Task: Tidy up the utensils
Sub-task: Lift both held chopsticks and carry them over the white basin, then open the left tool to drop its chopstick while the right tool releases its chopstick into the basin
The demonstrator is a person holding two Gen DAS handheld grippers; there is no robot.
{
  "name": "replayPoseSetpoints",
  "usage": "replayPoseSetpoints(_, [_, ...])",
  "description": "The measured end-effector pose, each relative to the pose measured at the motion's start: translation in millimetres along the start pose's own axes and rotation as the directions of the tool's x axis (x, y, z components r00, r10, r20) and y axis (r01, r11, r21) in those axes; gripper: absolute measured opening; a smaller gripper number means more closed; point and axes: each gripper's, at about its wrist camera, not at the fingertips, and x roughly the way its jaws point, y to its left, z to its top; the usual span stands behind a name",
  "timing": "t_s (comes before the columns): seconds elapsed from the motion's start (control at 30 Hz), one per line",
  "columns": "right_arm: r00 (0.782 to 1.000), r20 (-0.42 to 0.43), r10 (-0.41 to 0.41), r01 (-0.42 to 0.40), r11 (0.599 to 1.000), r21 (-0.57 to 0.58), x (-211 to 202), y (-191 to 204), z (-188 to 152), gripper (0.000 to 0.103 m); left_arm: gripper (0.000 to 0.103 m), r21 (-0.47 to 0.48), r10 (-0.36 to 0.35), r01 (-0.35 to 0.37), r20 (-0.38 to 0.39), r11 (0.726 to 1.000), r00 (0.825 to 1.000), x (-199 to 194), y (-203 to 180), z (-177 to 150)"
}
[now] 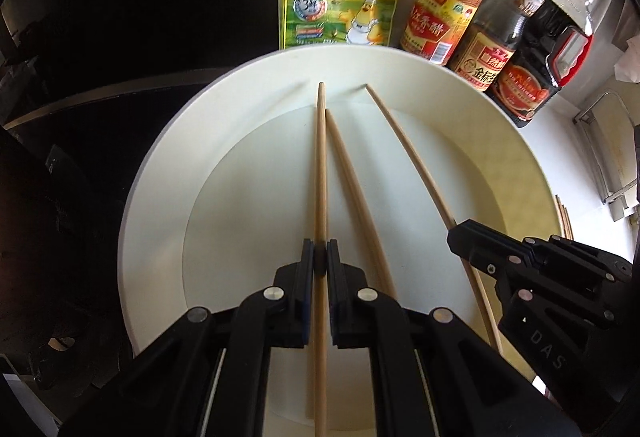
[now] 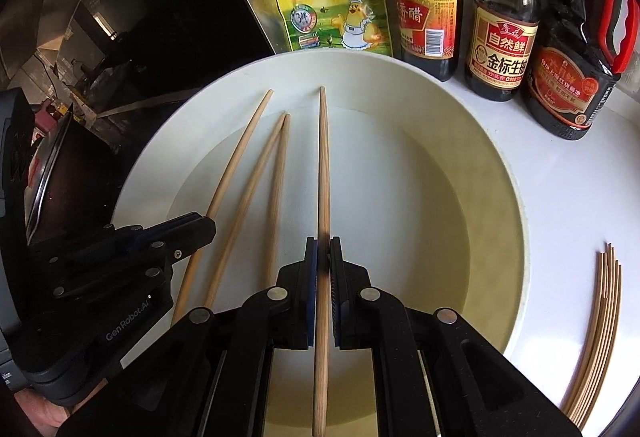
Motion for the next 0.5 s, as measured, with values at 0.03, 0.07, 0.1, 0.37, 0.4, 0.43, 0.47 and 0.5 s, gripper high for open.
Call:
replayPoseSetpoints(0.03, [1.0,-0.004,-0.004,0.004,1.0,0.001,1.3,0.0,-0.3,0.006,0.007,-0.001,0.002,-0.002,-0.005,1.0,1.0,1.9,0.9,-0.6])
replayPoseSetpoints(0.07, [1.0,-0.005,-0.009,0.009,1.0,0.002,2.1,-0.1,-0.7,0.006,0.007,-0.004,0.001,-0.002,-0.009,1.0,1.0,3.3,2.2,-1.3])
replayPoseSetpoints(0.1, [1.0,-0.006,-0.009,0.009,1.0,0.002,2.1,-0.1,-1.6,0.006,0.007,-0.006,0.001,-0.001,-0.011,1.0,1.0,4.6,3.8,-1.9])
replayPoseSetpoints(0.37, [0.999,0.02,-0.043,0.043,0.999,-0.004,-6.0,0.9,1.4,0.016,0.024,-0.02,0.002,-0.001,0.015,1.0,1.0,-1.7,9.5,0.0])
replayPoseSetpoints(0.4, [0.999,0.023,-0.048,0.048,0.999,-0.007,-8.2,0.8,0.9,0.016,0.024,-0.023,0.002,-0.002,0.017,1.0,1.0,-3.1,10.4,1.1])
replayPoseSetpoints(0.43, [0.998,0.027,-0.048,0.048,0.999,-0.007,-10.5,0.2,0.0,0.016,0.024,-0.025,0.003,-0.003,0.02,1.0,1.0,-4.1,11.0,1.5])
replayPoseSetpoints(0.47, [0.998,0.03,-0.047,0.047,0.999,-0.006,-12.5,-0.3,-0.9,0.016,0.024,-0.026,0.004,-0.003,0.023,1.0,1.0,-5.2,11.4,2.1])
replayPoseSetpoints(0.5, [0.998,0.032,-0.048,0.048,0.999,-0.005,-14.7,-0.8,-2.0,0.016,0.024,-0.028,0.002,-0.001,0.025,1.0,1.0,-6.3,12.1,2.1])
